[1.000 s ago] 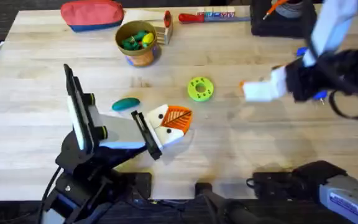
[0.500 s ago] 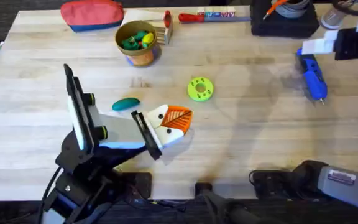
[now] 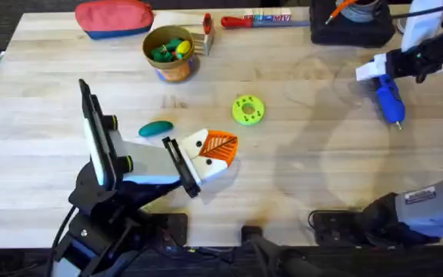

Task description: Pick up the gripper from the table and insert it into the empty holder that is missing its gripper. Then pick up a screw, insert it into the mounting hole, and use the screwdriver to tighten it. Finally, clean up the table by picking up the vegetable and placing it into the bucket.

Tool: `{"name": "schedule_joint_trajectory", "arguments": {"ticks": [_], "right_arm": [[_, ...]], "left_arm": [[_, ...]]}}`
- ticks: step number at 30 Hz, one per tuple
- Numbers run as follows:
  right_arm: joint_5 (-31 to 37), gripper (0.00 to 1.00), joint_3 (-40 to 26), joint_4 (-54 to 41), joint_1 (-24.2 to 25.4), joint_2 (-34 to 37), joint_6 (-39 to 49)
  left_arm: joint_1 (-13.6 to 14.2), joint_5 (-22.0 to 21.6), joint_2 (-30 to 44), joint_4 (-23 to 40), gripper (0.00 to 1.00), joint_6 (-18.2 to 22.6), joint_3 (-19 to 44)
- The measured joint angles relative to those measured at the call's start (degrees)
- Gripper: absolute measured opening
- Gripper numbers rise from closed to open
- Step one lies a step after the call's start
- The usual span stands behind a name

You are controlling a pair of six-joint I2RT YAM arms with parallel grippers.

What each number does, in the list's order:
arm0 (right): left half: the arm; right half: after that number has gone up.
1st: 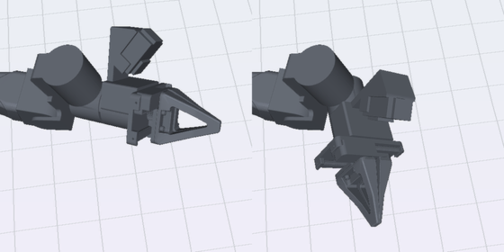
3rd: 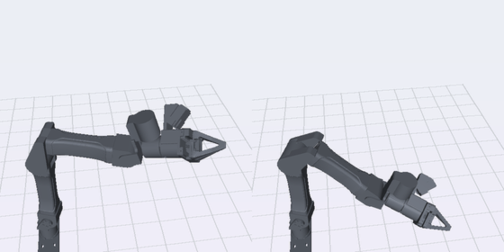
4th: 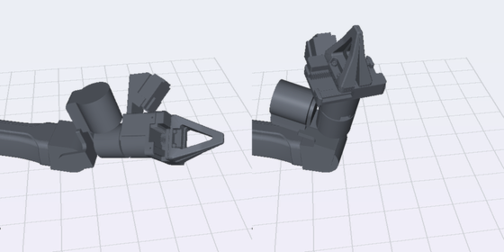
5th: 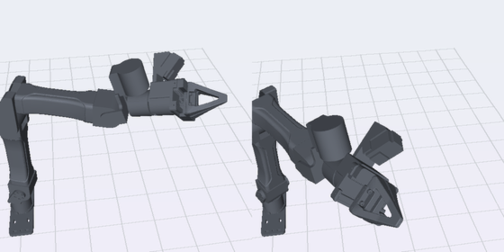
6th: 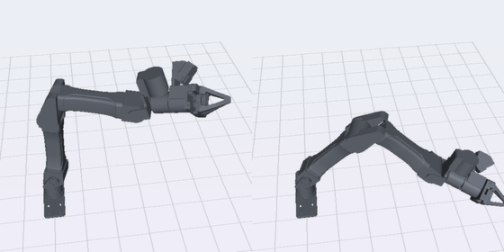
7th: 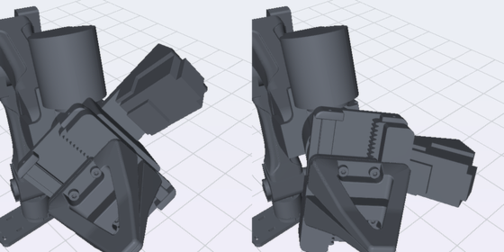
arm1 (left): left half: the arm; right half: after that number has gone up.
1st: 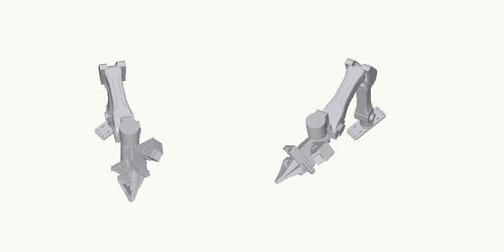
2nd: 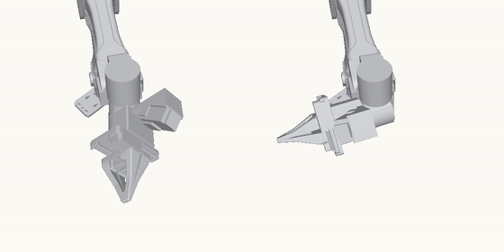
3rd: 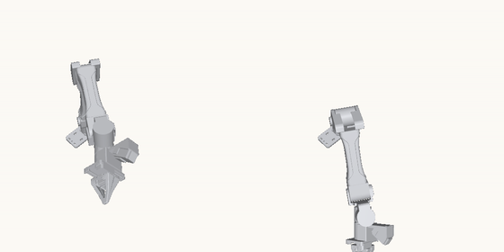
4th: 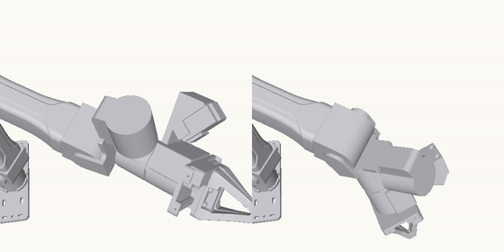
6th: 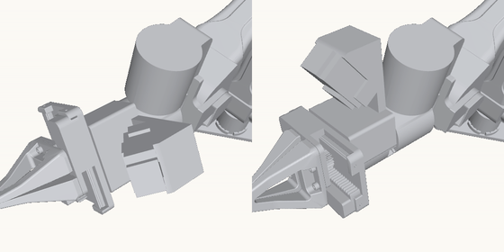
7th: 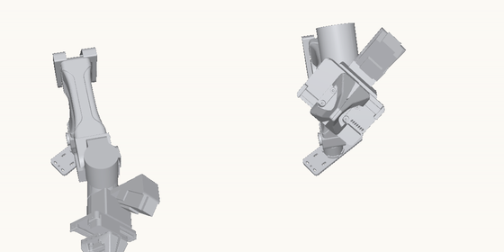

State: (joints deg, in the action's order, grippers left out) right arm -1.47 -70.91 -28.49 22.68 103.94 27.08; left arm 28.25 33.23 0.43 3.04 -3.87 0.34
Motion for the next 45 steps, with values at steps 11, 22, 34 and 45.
{"name": "schedule_joint_trajectory", "arguments": {"ticks": [11,22,34,45], "right_arm": [[-0.1,0.981,-2.3,-0.3,0.3,4.6,1.7],[-1.1,0.634,-2.8,-1.1,0.5,5.3,1.9],[-1.1,0.330,-2.9,-2.2,0.6,5.3,1.9],[-0.1,0.012,-3.2,-1.6,0.8,5.3,2.4]], "left_arm": [[0.0,0.0,0.0,0.0,0.014,0.0,0.0],[0.0,0.0,0.0,0.0,0.014,0.0,0.0],[0.0,0.0,0.0,0.0,0.014,0.0,0.0],[0.0,0.0,0.0,0.0,0.014,0.0,0.0]]}}
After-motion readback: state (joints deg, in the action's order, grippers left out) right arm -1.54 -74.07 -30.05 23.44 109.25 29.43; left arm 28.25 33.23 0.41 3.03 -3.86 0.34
